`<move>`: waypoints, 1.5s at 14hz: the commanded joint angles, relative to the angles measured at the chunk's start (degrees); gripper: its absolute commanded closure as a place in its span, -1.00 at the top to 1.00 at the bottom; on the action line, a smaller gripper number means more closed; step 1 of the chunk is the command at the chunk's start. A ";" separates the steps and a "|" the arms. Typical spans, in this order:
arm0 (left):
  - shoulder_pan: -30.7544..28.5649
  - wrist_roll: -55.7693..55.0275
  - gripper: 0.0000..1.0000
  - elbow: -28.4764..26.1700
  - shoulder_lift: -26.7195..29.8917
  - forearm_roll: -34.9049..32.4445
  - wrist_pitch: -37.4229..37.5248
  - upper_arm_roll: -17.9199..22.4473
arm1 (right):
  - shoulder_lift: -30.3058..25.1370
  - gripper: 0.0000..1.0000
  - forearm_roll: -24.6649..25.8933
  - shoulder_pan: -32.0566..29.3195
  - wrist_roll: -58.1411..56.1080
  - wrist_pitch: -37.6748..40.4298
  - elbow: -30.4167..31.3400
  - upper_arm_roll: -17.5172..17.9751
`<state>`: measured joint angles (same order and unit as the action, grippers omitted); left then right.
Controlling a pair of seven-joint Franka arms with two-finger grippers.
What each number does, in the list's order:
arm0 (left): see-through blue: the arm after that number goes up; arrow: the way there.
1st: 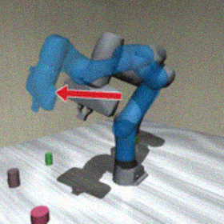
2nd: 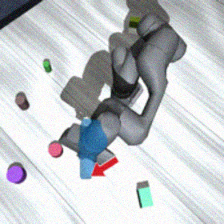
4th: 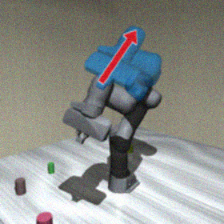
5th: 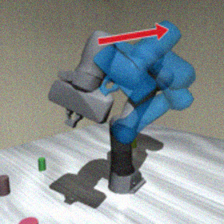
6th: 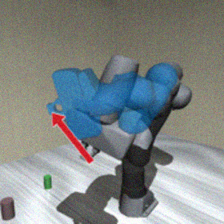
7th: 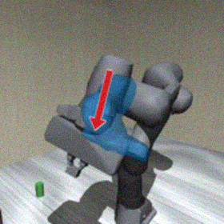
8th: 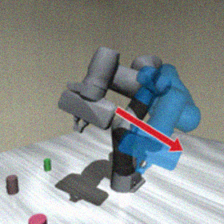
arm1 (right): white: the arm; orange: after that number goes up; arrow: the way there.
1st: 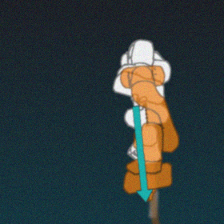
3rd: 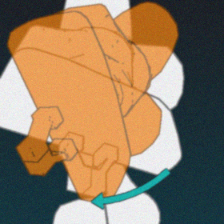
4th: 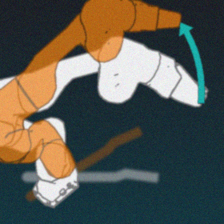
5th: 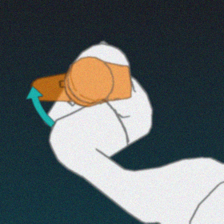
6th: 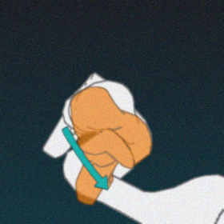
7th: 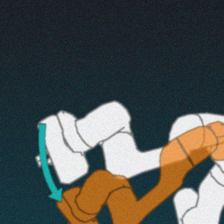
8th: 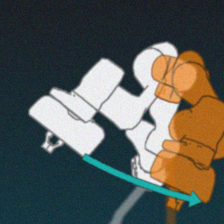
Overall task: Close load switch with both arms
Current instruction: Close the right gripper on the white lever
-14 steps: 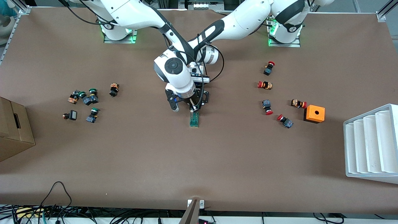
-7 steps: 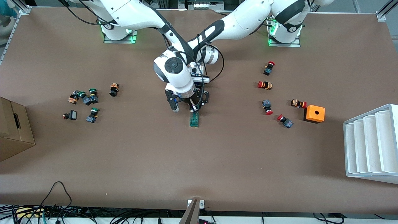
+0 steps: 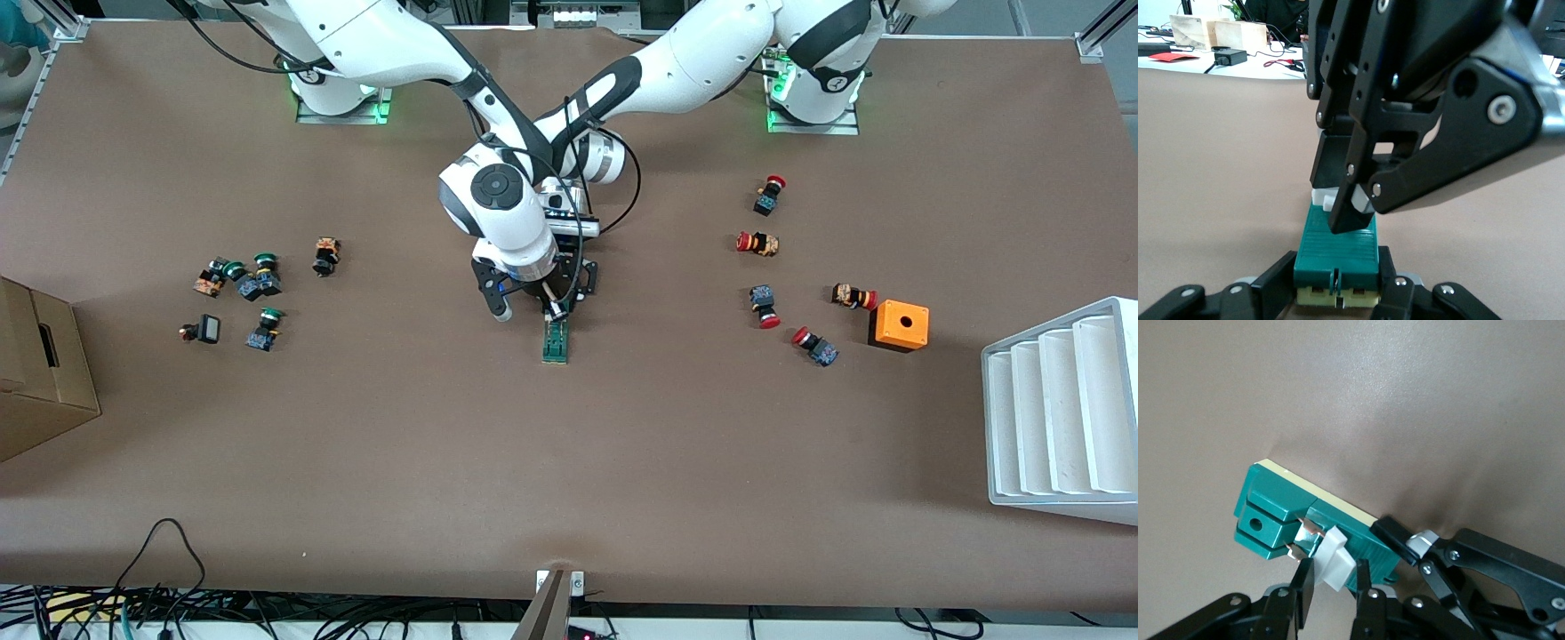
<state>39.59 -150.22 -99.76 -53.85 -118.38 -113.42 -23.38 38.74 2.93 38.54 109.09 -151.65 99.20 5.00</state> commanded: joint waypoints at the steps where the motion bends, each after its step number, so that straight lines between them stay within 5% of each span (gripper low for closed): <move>1: 0.49 -1.83 -0.06 1.41 -2.22 -1.06 -0.58 0.35 | 0.02 -0.48 1.20 -0.30 0.24 -1.11 0.29 -0.25; 21: 0.40 -1.83 -0.06 1.41 -2.22 -0.89 -0.58 0.35 | -0.07 -0.51 0.41 -2.68 0.60 1.70 -2.96 -0.25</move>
<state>39.59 -150.41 -99.70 -53.89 -118.38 -113.39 -23.36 37.81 2.56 37.21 109.87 -150.05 98.36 5.33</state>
